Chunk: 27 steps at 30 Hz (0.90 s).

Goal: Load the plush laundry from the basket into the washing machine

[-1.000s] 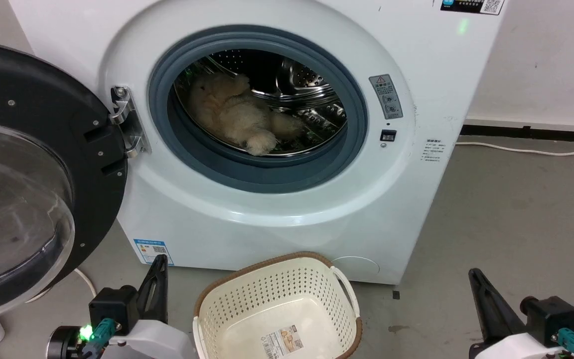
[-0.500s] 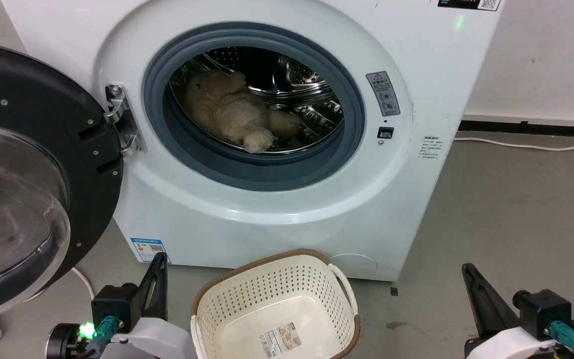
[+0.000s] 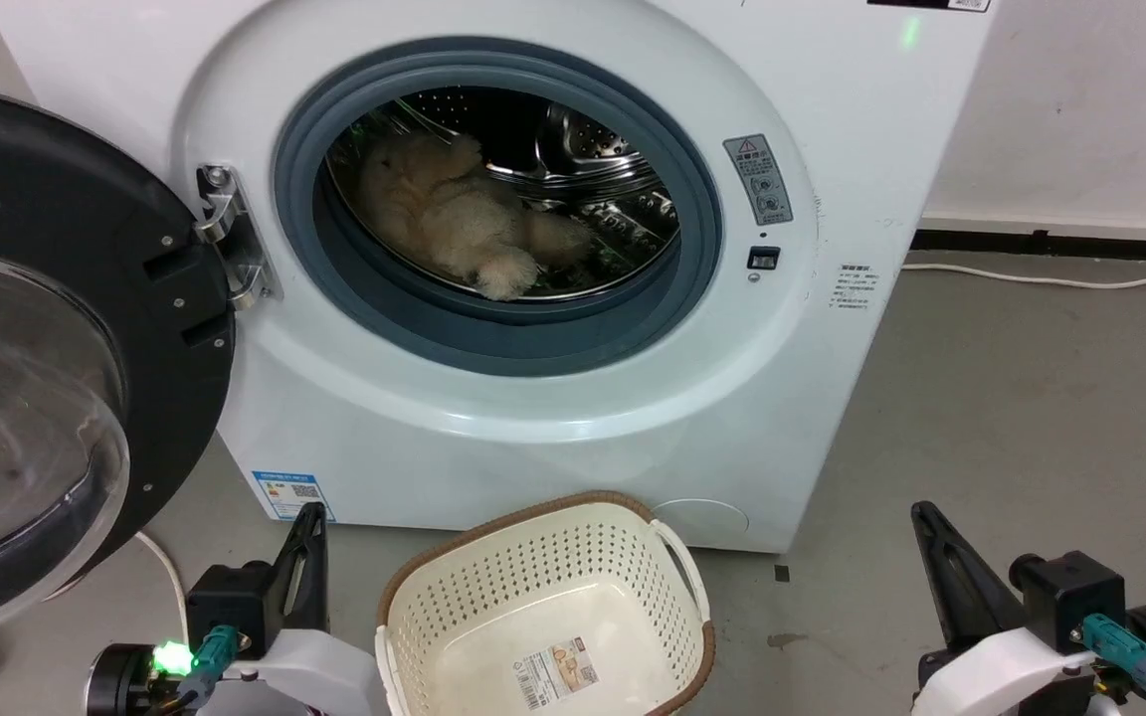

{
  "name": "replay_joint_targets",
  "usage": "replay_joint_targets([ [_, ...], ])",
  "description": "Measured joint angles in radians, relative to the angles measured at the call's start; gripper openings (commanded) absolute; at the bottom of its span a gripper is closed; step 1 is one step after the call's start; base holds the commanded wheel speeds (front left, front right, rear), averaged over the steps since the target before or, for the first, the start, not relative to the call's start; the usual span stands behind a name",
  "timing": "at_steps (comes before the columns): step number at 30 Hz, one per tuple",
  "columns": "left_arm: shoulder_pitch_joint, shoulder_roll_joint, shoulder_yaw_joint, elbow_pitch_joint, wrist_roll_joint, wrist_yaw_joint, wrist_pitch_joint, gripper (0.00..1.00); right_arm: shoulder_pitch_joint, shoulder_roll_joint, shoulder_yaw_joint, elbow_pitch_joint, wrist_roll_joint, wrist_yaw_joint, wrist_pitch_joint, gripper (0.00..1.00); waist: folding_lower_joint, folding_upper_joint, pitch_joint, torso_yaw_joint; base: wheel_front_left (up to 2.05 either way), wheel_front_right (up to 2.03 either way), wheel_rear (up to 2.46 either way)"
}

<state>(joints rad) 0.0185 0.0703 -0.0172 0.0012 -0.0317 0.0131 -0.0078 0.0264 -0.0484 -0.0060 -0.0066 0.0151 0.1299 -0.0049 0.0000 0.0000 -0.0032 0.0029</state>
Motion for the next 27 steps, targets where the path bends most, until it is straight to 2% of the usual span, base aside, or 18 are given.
replay_joint_targets([
  [7,-0.003,-0.020,0.012,0.000,0.024,-0.009,0.007,0.00,-0.008,0.000,0.005,0.004,-0.007,0.000,0.004,0.00,0.0000,0.0000,0.003,-0.003,0.00,0.00,0.00],
  [27,-0.003,-0.020,0.014,0.000,0.029,-0.009,0.007,0.00,-0.014,0.000,0.006,0.005,-0.007,0.000,0.004,0.00,-0.0001,0.0000,0.003,-0.003,0.00,0.00,0.00],
])
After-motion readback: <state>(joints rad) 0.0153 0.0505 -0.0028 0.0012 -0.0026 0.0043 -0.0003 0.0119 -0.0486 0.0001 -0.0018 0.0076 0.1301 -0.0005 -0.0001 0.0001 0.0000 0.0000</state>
